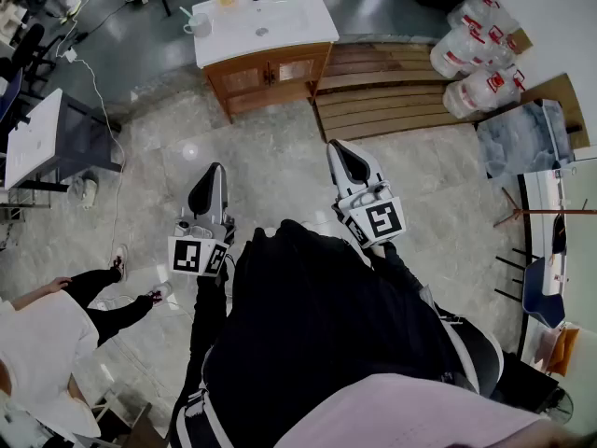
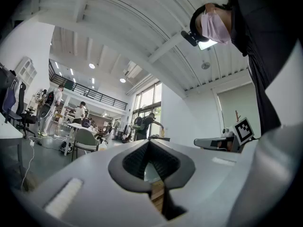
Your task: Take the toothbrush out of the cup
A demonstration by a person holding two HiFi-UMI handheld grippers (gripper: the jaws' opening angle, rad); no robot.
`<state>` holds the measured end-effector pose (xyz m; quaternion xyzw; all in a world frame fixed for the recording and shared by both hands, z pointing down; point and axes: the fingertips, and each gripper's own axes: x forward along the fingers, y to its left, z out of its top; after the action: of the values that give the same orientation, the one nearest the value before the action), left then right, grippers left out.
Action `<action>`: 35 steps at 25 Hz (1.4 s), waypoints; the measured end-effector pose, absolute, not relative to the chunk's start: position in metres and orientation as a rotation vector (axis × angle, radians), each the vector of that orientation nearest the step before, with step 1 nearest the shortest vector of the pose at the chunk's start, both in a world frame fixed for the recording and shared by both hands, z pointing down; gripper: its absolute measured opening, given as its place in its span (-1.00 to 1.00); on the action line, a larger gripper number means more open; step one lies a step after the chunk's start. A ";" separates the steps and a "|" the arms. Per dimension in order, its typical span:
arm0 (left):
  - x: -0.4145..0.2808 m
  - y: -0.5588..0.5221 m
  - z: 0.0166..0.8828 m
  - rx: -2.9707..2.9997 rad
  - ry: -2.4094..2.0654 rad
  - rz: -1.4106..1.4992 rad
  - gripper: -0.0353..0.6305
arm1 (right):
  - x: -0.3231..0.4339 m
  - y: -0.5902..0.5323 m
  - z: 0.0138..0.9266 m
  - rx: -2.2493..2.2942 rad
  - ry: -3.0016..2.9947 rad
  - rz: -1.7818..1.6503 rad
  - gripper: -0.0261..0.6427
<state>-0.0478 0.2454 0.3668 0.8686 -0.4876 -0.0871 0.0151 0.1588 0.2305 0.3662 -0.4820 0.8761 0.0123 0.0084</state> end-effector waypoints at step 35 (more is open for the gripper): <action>-0.028 0.232 0.369 2.693 -1.609 -0.220 -0.21 | 0.177 0.224 0.367 -1.460 2.738 0.010 -0.92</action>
<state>-0.0278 0.2321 0.3694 0.8564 -0.5115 -0.0699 -0.0017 0.1771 0.2236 0.3672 -0.4705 0.8822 0.0033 0.0191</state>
